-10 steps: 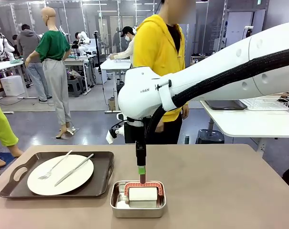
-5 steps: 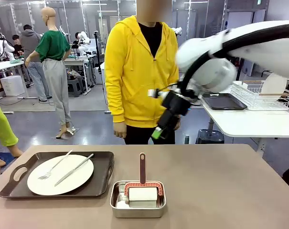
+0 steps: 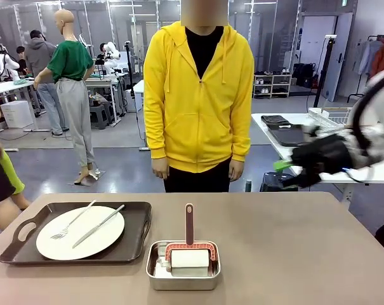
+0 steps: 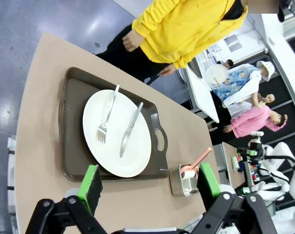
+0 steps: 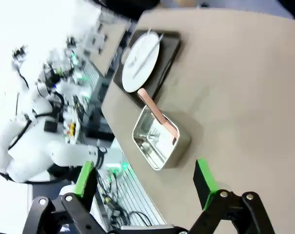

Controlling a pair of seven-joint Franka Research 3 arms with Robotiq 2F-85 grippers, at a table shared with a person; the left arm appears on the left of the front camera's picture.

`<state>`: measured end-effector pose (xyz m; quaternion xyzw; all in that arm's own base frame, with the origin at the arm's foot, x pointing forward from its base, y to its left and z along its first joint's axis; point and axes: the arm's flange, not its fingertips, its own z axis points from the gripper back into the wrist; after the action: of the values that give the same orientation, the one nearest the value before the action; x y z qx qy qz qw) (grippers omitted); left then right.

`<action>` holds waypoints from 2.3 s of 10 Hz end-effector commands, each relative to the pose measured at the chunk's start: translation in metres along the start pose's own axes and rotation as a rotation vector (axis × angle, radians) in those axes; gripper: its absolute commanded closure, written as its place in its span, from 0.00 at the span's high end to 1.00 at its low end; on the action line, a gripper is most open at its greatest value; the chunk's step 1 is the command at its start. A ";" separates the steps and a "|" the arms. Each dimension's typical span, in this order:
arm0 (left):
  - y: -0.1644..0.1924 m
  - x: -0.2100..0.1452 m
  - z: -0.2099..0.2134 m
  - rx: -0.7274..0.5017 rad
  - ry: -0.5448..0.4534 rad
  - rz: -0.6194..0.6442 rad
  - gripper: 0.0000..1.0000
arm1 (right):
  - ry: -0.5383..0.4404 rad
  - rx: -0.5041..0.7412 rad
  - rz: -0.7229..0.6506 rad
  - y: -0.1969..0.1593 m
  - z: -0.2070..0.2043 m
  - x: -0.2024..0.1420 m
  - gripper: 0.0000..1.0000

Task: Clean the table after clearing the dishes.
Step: When the right (or left) Handle tray is removed, use the right hand (or left hand) to clean the right (or left) side of the table with the Lint Roller.

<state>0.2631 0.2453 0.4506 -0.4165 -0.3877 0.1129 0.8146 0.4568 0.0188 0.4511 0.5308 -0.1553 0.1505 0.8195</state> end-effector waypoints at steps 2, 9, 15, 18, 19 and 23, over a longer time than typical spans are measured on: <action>0.002 0.000 0.002 0.000 0.002 -0.013 1.00 | -0.255 -0.006 -0.087 -0.031 0.101 -0.067 1.00; 0.002 0.000 0.002 0.000 0.002 -0.013 1.00 | -0.533 -0.061 -0.274 -0.070 0.183 -0.174 1.00; 0.002 0.000 0.002 0.000 0.002 -0.013 1.00 | -0.533 -0.061 -0.274 -0.070 0.183 -0.174 1.00; 0.002 0.000 0.002 0.000 0.002 -0.013 1.00 | -0.533 -0.061 -0.274 -0.070 0.183 -0.174 1.00; 0.002 0.000 0.002 0.000 0.002 -0.013 1.00 | -0.533 -0.061 -0.274 -0.070 0.183 -0.174 1.00; 0.002 0.000 0.002 0.000 0.002 -0.013 1.00 | -0.533 -0.061 -0.274 -0.070 0.183 -0.174 1.00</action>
<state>0.2632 0.2452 0.4505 -0.4166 -0.3874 0.1128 0.8146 0.3097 -0.1918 0.3880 0.5392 -0.3034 -0.1057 0.7785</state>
